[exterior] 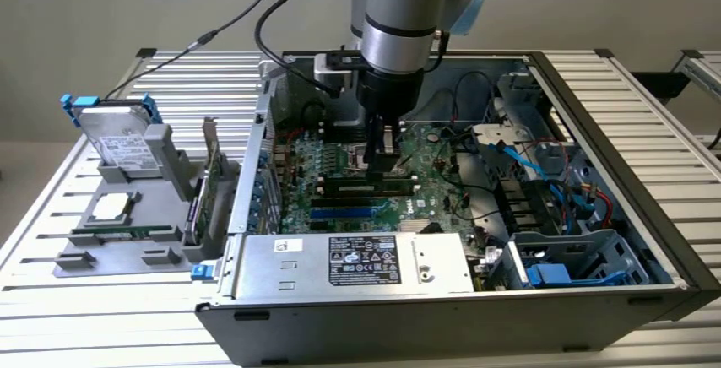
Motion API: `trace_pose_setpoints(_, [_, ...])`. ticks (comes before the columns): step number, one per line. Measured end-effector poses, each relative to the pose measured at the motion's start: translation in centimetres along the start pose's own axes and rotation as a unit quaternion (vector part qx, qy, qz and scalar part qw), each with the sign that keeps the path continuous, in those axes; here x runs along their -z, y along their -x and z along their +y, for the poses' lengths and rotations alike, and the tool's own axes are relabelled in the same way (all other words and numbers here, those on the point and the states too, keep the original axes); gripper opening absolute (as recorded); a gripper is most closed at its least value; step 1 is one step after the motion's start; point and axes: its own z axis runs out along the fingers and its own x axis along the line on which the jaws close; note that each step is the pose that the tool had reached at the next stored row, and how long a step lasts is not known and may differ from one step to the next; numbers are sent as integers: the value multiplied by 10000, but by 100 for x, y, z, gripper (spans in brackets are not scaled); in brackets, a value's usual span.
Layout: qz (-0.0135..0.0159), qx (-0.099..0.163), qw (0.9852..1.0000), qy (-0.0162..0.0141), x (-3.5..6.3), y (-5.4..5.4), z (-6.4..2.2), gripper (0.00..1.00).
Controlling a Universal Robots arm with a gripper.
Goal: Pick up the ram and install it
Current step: 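Insert the ram into the slot, then press down the ram until it locks into place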
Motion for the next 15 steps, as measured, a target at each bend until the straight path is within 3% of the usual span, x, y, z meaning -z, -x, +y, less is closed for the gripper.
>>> trace_pose_setpoints(2, [0,0,10000,0,0,0,0,39])
trace_pose_setpoints(7, [0,0,10000,1,0,0,0,14])
trace_pose_setpoints(15, [0,0,10000,2,0,0,0,10])
